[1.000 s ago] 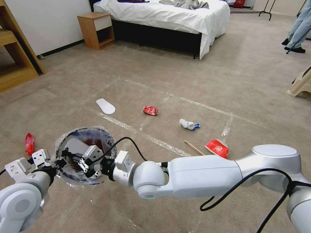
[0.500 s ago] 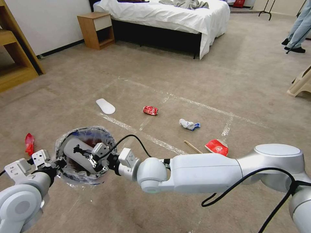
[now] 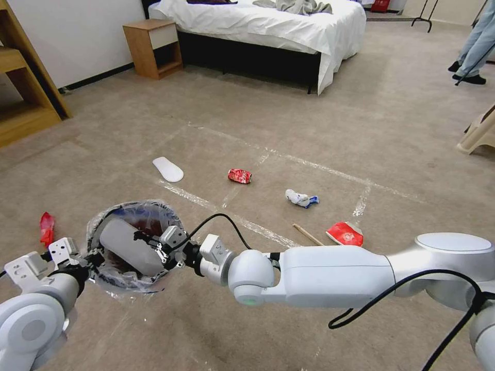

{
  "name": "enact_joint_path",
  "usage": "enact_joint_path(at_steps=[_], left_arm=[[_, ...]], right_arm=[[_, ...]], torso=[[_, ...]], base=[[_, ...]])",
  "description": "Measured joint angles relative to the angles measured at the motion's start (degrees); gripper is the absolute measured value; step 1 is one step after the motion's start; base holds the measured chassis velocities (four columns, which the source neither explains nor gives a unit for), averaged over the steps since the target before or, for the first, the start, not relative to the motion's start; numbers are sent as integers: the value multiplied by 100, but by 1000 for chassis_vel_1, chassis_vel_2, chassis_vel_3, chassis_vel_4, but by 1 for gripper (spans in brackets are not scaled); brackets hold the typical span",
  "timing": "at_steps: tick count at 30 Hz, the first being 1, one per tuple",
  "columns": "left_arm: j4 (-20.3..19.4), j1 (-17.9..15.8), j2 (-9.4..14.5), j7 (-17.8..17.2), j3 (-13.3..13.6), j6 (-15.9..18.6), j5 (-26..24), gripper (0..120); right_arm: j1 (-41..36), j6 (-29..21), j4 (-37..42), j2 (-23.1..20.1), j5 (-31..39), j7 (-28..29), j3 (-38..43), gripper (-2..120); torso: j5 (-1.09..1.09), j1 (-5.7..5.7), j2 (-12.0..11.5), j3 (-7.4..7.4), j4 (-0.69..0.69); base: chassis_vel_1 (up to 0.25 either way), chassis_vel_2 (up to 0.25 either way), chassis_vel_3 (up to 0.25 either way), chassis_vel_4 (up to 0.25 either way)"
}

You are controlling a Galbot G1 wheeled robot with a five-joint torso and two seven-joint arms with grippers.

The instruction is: Pick up the trash bin and place the garbage on the floor into it.

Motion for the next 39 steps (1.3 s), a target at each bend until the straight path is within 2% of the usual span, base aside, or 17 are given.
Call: enact_joint_path(at_steps=[13, 17, 18, 20, 21, 24, 25, 28, 29, 32, 33, 36, 37, 39], left_arm=[[8, -11, -6, -2, 0, -7, 3, 1], [10, -11, -5, -2, 0, -10, 2, 1], [10, -11, -5, -2, 0, -10, 2, 1], [10, -4, -12, -2, 0, -10, 2, 1], [10, -4, -12, -2, 0, -10, 2, 1], [10, -3, -20, -2, 0, -10, 2, 1], [10, -3, -20, -2, 0, -10, 2, 1], [11, 0, -28, -2, 0, -10, 9, 1], [11, 0, -28, -2, 0, -10, 9, 1], [14, 3, -34, -1, 3, -10, 19, 1], [14, 3, -34, -1, 3, -10, 19, 1], [22, 3, -39, 1, 9, -10, 31, 1], [22, 3, -39, 1, 9, -10, 31, 1], [36, 3, -45, 7, 14, -10, 48, 1]], right_arm=[[-40, -26, -11, -19, -62, 5, -42, 0], [-59, -27, -8, -8, -83, -31, -49, 20], [-59, -27, -8, -8, -83, -31, -49, 20], [-60, -27, -8, 6, -89, -38, -54, 32], [-60, -27, -8, 6, -89, -38, -54, 32], [-76, -27, -12, 6, -106, -42, -57, 45], [-76, -27, -12, 6, -106, -42, -57, 45], [-107, -26, -11, -9, -116, -44, -57, 61], [-107, -26, -11, -9, -116, -44, -57, 61], [-112, -22, -11, -12, -131, -49, -53, 74], [-112, -22, -11, -12, -131, -49, -53, 74], [-114, -12, -11, -31, -145, -53, -44, 89], [-114, -12, -11, -31, -145, -53, -44, 89], [-123, 8, -9, -38, -151, -55, -38, 96]], torso=[[0, 0, 0, 0, 0], [0, 0, 0, 0, 0], [0, 0, 0, 0, 0], [0, 0, 0, 0, 0], [0, 0, 0, 0, 0], [0, 0, 0, 0, 0], [0, 0, 0, 0, 0], [0, 0, 0, 0, 0], [0, 0, 0, 0, 0], [0, 0, 0, 0, 0], [0, 0, 0, 0, 0], [0, 0, 0, 0, 0], [0, 0, 0, 0, 0], [0, 0, 0, 0, 0]], base=[[0, 0, 0, 0], [0, 0, 0, 0], [0, 0, 0, 0], [0, 0, 0, 0], [0, 0, 0, 0], [0, 0, 0, 0], [0, 0, 0, 0], [0, 0, 0, 0], [0, 0, 0, 0], [0, 0, 0, 0], [0, 0, 0, 0], [0, 0, 0, 0], [0, 0, 0, 0], [0, 0, 0, 0]])
